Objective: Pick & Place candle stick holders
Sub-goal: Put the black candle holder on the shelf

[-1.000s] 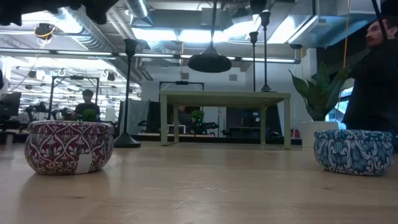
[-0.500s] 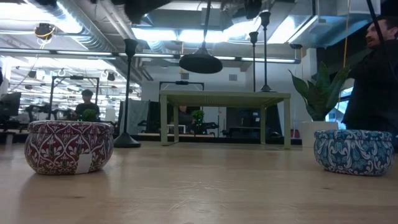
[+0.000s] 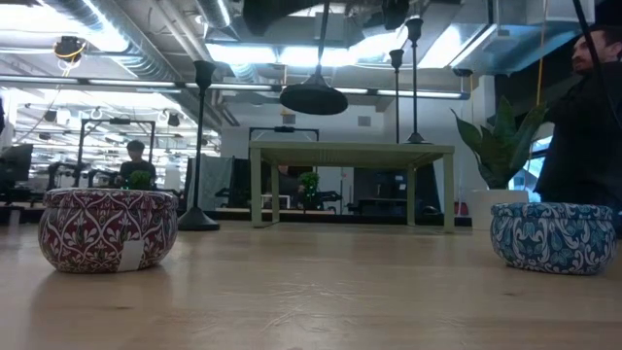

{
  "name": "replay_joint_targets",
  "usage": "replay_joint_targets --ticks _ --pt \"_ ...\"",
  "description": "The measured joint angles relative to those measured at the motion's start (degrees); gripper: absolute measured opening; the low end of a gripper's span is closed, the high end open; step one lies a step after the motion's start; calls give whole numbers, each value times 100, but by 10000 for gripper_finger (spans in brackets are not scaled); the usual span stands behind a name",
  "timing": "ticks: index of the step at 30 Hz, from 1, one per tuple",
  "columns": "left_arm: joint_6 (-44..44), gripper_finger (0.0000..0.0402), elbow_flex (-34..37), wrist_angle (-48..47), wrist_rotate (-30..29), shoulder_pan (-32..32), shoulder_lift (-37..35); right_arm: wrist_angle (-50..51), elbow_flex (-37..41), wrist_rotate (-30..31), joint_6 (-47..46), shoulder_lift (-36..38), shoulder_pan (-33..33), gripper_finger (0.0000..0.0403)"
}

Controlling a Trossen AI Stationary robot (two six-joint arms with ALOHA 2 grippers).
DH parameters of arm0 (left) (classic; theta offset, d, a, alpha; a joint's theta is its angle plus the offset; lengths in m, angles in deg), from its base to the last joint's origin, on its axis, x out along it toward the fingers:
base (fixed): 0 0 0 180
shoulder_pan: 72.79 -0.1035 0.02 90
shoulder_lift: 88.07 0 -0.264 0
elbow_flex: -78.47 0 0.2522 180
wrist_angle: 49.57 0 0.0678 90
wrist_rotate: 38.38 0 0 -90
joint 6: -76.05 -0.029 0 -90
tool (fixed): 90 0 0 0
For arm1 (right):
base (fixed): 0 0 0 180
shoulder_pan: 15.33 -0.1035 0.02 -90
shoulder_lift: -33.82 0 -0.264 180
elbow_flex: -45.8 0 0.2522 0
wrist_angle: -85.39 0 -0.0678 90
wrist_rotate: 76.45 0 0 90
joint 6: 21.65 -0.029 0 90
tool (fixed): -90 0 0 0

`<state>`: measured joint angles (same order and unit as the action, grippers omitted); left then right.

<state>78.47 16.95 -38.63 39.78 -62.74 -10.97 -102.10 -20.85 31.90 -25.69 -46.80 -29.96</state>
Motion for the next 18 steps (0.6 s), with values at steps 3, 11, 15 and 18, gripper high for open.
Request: replay_joint_targets --ticks 3,11,15,18 --pt "126 299 -120 -42 2 0 199 0 0 0 0 0 0 28" --pt "168 234 -191 -52 -28 0 364 -20 0 2 2 -4 0 31" --pt "281 184 -191 35 -35 0 364 -20 0 2 2 -4 0 32" --pt "284 145 -193 38 -42 0 364 -20 0 2 2 -4 0 32"
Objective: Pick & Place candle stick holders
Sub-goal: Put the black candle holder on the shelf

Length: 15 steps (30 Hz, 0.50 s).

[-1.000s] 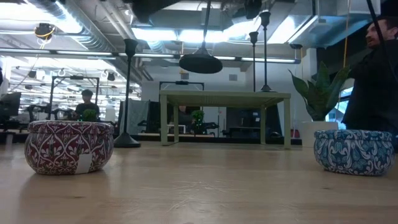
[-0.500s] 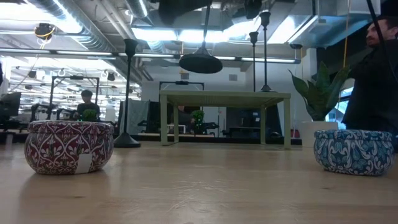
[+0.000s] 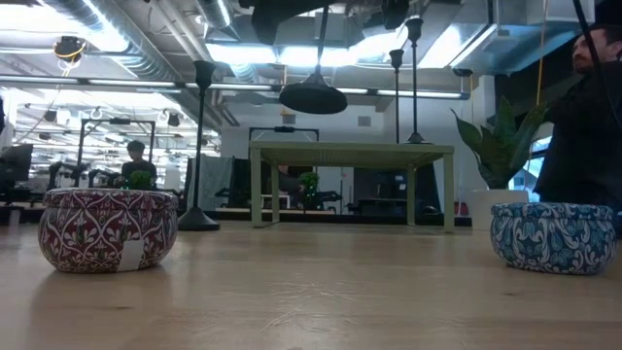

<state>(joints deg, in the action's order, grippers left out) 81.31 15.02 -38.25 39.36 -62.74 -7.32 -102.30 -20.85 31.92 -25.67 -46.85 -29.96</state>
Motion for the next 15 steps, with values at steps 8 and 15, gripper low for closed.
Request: replay_joint_targets --ticks 8,15 --pt "0 54 1 2 -22 -2 0 1 0 -10 2 0 0 32" --pt "-88 12 0 -20 -23 -2 0 46 0 -239 5 0 2 36"
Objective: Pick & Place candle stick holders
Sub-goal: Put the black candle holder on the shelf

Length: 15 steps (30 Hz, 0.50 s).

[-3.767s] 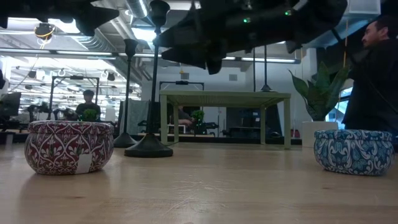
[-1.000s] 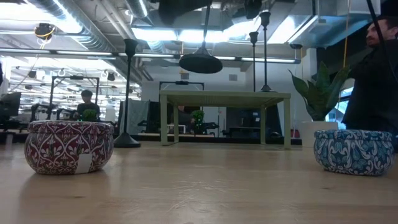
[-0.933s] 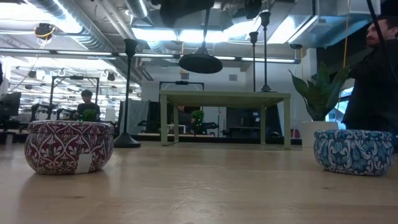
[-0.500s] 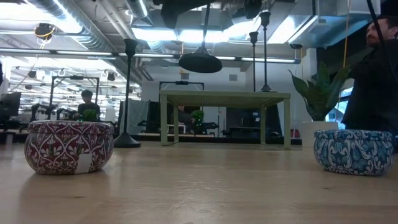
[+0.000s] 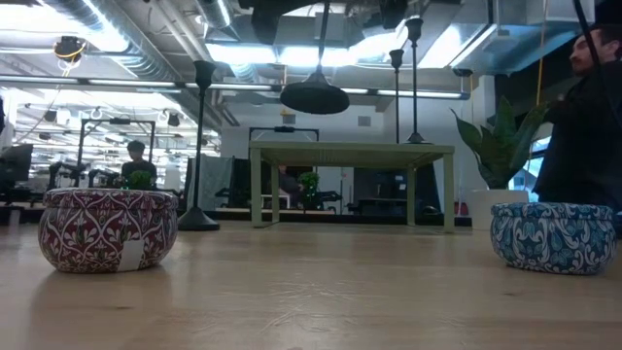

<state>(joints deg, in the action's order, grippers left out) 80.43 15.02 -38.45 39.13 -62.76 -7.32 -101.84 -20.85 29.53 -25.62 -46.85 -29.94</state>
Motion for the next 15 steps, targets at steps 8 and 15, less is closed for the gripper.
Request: replay_joint_targets --ticks 8,15 --pt "-19 14 0 4 -69 2 0 0 0 -286 0 0 4 110" --pt "-18 13 1 34 -108 -2 0 39 0 -334 2 64 -39 183"
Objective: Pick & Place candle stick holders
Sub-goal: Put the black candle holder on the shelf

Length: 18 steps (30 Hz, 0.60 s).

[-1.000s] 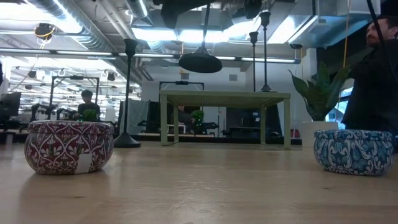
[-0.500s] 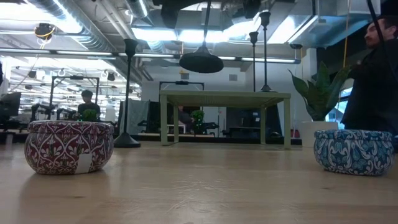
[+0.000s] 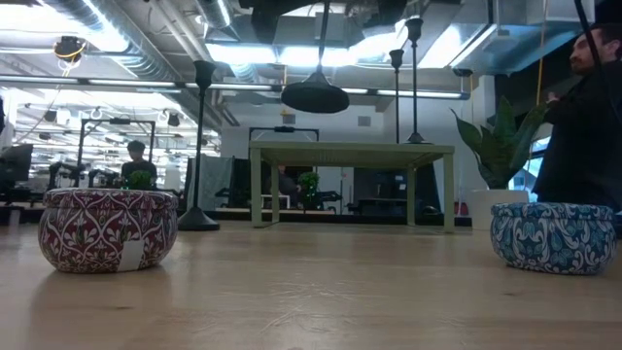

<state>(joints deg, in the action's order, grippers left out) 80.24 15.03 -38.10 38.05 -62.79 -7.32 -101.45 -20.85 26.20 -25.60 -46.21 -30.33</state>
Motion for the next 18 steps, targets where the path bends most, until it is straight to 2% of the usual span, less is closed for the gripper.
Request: replay_joint_targets --ticks 5,8,13,18 --pt "1 13 -3 14 45 7 -2 195 0 80 211 209 -183 212" --pt "-1 13 -3 -21 -6 1 -14 607 -5 382 272 406 -377 221" --pt "-132 13 -3 43 -41 -62 -259 1604 -4 940 -39 713 -752 225" --pt "-50 13 -3 466 90 -434 -402 2003 -4 1339 -288 843 -1045 225"
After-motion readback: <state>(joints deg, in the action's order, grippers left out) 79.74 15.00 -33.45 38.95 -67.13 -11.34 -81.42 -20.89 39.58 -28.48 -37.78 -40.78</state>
